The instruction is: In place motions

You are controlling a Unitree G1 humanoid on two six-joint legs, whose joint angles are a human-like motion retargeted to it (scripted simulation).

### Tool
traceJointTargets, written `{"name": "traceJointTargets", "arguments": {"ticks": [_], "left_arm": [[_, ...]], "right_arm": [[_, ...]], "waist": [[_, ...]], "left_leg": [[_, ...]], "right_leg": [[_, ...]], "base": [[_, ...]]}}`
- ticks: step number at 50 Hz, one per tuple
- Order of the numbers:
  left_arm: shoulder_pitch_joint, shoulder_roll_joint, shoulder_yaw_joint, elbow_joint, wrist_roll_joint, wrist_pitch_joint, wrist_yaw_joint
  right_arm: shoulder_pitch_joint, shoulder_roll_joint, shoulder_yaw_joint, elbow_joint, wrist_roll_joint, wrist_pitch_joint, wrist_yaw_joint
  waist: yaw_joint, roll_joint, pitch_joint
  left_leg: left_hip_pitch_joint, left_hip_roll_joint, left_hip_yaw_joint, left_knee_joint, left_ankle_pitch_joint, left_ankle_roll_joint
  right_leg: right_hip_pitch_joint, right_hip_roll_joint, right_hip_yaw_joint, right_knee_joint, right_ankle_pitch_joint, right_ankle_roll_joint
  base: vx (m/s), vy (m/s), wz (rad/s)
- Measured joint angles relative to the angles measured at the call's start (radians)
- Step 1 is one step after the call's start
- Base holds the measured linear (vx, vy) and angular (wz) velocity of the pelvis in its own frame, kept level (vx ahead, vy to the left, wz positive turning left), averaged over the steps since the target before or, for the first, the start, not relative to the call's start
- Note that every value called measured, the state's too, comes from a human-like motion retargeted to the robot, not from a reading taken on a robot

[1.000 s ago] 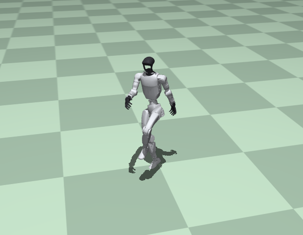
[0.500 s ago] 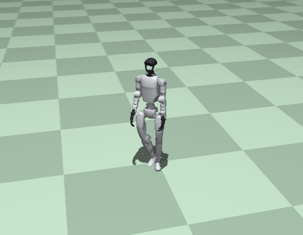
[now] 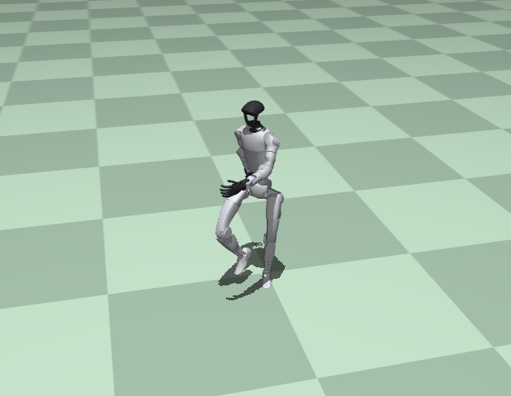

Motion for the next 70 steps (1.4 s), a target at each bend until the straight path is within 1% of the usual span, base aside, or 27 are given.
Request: {"name": "traceJointTargets", "arguments": {"ticks": [3,5,7,8,9,10,12,13,15,18,20,23,27,30,34,38,40,41,42,43,44,50,55,57,62,67,70], "left_arm": [[0.133,-0.067,-0.035,0.110,0.014,0.013,0.021],[0.235,-0.128,-0.067,0.209,0.022,0.032,-0.008],[0.334,-0.159,-0.074,0.320,0.051,0.074,-0.082],[0.379,-0.170,-0.070,0.374,0.074,0.102,-0.117],[0.423,-0.175,-0.059,0.429,0.107,0.124,-0.151],[0.466,-0.178,-0.045,0.484,0.145,0.144,-0.184],[0.563,-0.173,-0.061,0.592,0.213,0.175,-0.210],[0.593,-0.170,-0.071,0.637,0.241,0.180,-0.206],[0.640,-0.170,-0.069,0.752,0.271,0.192,-0.166],[0.658,-0.188,0.036,0.935,0.228,0.205,-0.111],[0.687,-0.196,0.110,1.000,0.168,0.230,-0.113],[0.756,-0.209,0.192,1.000,0.122,0.277,-0.122],[0.774,-0.214,0.239,0.996,0.128,0.254,-0.132],[0.764,-0.213,0.235,0.969,0.161,0.233,-0.136],[0.739,-0.208,0.208,0.924,0.183,0.228,-0.104],[0.700,-0.204,0.174,0.881,0.184,0.232,-0.092],[0.677,-0.201,0.167,0.863,0.187,0.234,-0.104],[0.662,-0.195,0.152,0.854,0.197,0.235,-0.108],[0.645,-0.188,0.133,0.844,0.206,0.235,-0.112],[0.626,-0.179,0.110,0.832,0.215,0.233,-0.115],[0.611,-0.171,0.096,0.818,0.224,0.230,-0.116],[0.554,-0.123,0.053,0.765,0.261,0.204,-0.098],[0.520,-0.103,0.085,0.794,0.243,0.206,-0.096],[0.510,-0.099,0.102,0.813,0.238,0.213,-0.102],[0.529,-0.108,0.118,0.827,0.242,0.216,-0.109],[0.562,-0.133,0.122,0.846,0.259,0.218,-0.127],[0.584,-0.144,0.117,0.858,0.278,0.229,-0.140]], "right_arm": [[-0.048,0.054,0.063,-0.069,-0.023,0.002,0.077],[-0.079,0.092,0.111,-0.138,-0.061,0.001,0.080],[-0.127,0.118,0.177,-0.224,-0.119,-0.001,0.072],[-0.157,0.128,0.215,-0.269,-0.148,-0.004,0.073],[-0.185,0.138,0.256,-0.317,-0.173,-0.007,0.079],[-0.212,0.148,0.300,-0.365,-0.198,-0.010,0.088],[-0.270,0.169,0.368,-0.455,-0.227,-0.023,0.123],[-0.288,0.177,0.382,-0.490,-0.234,-0.023,0.137],[-0.347,0.189,0.414,-0.564,-0.254,-0.018,0.163],[-0.439,0.186,0.455,-0.678,-0.331,0.015,0.202],[-0.462,0.180,0.484,-0.742,-0.393,0.018,0.213],[-0.420,0.160,0.518,-0.801,-0.422,-0.010,0.175],[-0.319,0.140,0.513,-0.776,-0.398,-0.043,0.084],[-0.245,0.140,0.492,-0.662,-0.391,-0.048,0.087],[-0.200,0.133,0.475,-0.432,-0.469,-0.005,0.104],[-0.206,0.111,0.445,-0.198,-0.598,0.074,0.172],[-0.210,0.098,0.435,-0.121,-0.623,0.097,0.206],[-0.205,0.094,0.418,-0.106,-0.613,0.099,0.212],[-0.201,0.089,0.398,-0.096,-0.598,0.099,0.216],[-0.199,0.086,0.374,-0.096,-0.574,0.096,0.215],[-0.196,0.085,0.359,-0.106,-0.549,0.092,0.207],[-0.184,0.097,0.307,-0.236,-0.464,0.037,0.153],[-0.220,0.096,0.339,-0.256,-0.481,0.026,0.139],[-0.225,0.092,0.351,-0.252,-0.496,0.026,0.148],[-0.195,0.088,0.357,-0.230,-0.505,0.037,0.146],[-0.166,0.090,0.340,-0.190,-0.482,0.047,0.152],[-0.156,0.093,0.341,-0.168,-0.477,0.053,0.159]], "waist": [[0.112,-0.016,-0.051],[0.179,-0.021,-0.072],[0.209,-0.043,-0.083],[0.226,-0.062,-0.088],[0.257,-0.086,-0.093],[0.295,-0.112,-0.098],[0.364,-0.134,-0.107],[0.380,-0.144,-0.104],[0.413,-0.165,-0.084],[0.423,-0.172,-0.029],[0.396,-0.174,-0.015],[0.376,-0.172,-0.036],[0.412,-0.171,-0.035],[0.439,-0.170,-0.039],[0.437,-0.160,-0.064],[0.391,-0.143,-0.090],[0.494,-0.143,-0.091],[0.488,-0.136,-0.095],[0.458,-0.134,-0.098],[0.378,-0.138,-0.099],[0.362,-0.140,-0.093],[0.338,-0.144,-0.075],[0.287,-0.146,-0.054],[0.276,-0.148,-0.047],[0.270,-0.141,-0.052],[0.266,-0.141,-0.065],[0.267,-0.146,-0.072]], "left_leg": [[0.030,-0.001,0.042,-0.016,-0.003,-0.029],[0.053,0.000,0.051,-0.020,-0.006,-0.046],[0.071,-0.027,0.065,-0.023,-0.013,-0.054],[0.073,-0.053,0.078,-0.020,-0.017,-0.056],[0.078,-0.077,0.107,-0.018,-0.021,-0.062],[0.084,-0.100,0.143,-0.017,-0.025,-0.069],[0.077,-0.105,0.184,0.007,-0.023,-0.084],[0.071,-0.107,0.182,0.020,-0.015,-0.082],[0.055,-0.103,0.190,0.045,0.014,-0.080],[0.024,-0.069,0.189,0.094,0.070,-0.106],[0.004,-0.061,0.177,0.111,0.110,-0.121],[-0.013,-0.054,0.170,0.114,0.126,-0.141],[0.006,-0.062,0.156,0.122,0.109,-0.145],[0.030,-0.073,0.127,0.129,0.106,-0.149],[0.068,-0.081,0.099,0.087,0.097,-0.160],[0.102,-0.086,0.111,-0.014,0.043,-0.129],[0.087,-0.090,0.243,-0.052,0.056,-0.088],[0.095,-0.098,0.233,-0.077,0.057,-0.080],[0.103,-0.104,0.201,-0.096,0.056,-0.080],[0.113,-0.104,0.125,-0.104,0.053,-0.095],[0.117,-0.107,0.117,-0.115,0.056,-0.091],[0.118,-0.113,0.165,-0.163,0.056,-0.067],[0.107,-0.104,0.182,-0.168,0.049,-0.062],[0.107,-0.100,0.193,-0.171,0.048,-0.062],[0.105,-0.086,0.207,-0.175,0.047,-0.061],[0.109,-0.090,0.212,-0.177,0.054,-0.062],[0.118,-0.096,0.216,-0.175,0.060,-0.066]], "right_leg": [[0.292,0.071,0.016,-0.284,0.038,0.016],[0.504,0.133,0.041,-0.550,0.081,0.051],[0.705,0.153,0.052,-0.854,0.098,0.093],[0.787,0.144,0.044,-0.996,0.021,0.134],[0.843,0.143,0.054,-1.101,-0.048,0.135],[0.888,0.145,0.073,-1.188,-0.114,0.116],[0.907,0.117,0.046,-1.284,-0.137,0.086],[0.907,0.114,0.067,-1.305,-0.122,0.095],[0.904,0.111,0.109,-1.335,-0.095,0.111],[0.897,0.104,0.101,-1.343,-0.079,0.117],[0.888,0.108,0.108,-1.344,-0.075,0.113],[0.884,0.111,0.079,-1.355,-0.074,0.111],[0.887,0.107,0.062,-1.362,-0.071,0.112],[0.886,0.103,0.055,-1.364,-0.072,0.116],[0.879,0.116,0.036,-1.365,-0.076,0.118],[0.874,0.127,-0.001,-1.361,-0.080,0.125],[0.850,0.141,0.118,-1.357,-0.060,0.120],[0.843,0.147,0.110,-1.353,-0.058,0.120],[0.839,0.144,0.078,-1.347,-0.060,0.122],[0.841,0.121,-0.003,-1.337,-0.070,0.130],[0.836,0.117,-0.015,-1.329,-0.070,0.133],[0.778,0.122,0.020,-1.292,-0.037,0.143],[0.730,0.134,0.078,-1.261,0.008,0.176],[0.716,0.139,0.106,-1.241,-0.002,0.187],[0.712,0.154,0.133,-1.206,-0.044,0.167],[0.745,0.162,0.153,-1.220,-0.051,0.186],[0.775,0.162,0.121,-1.267,-0.062,0.130]], "base": [[0.14,-0.12,-1.15],[0.09,-0.07,-0.76],[-0.09,-0.07,-0.51],[-0.15,-0.07,-0.93],[-0.14,-0.06,-1.43],[-0.10,-0.12,-1.63],[-0.13,-0.26,-1.08],[-0.23,-0.30,-0.35],[-0.38,-0.25,-0.20],[-0.48,-0.13,-0.16],[-0.25,-0.04,0.37],[-0.02,-0.01,0.59],[-0.04,0.06,0.36],[0.04,0.07,0.29],[0.12,0.08,0.35],[0.15,0.13,0.24],[0.13,0.11,-1.95],[0.11,0.11,-0.79],[0.07,0.11,1.83],[0.05,0.08,1.92],[0.04,0.06,0.98],[0.01,0.04,-0.45],[-0.07,0.09,-0.48],[-0.02,0.02,-0.46],[0.02,0.01,-0.35],[0.00,0.00,-0.04],[0.01,-0.01,-0.06]]}}
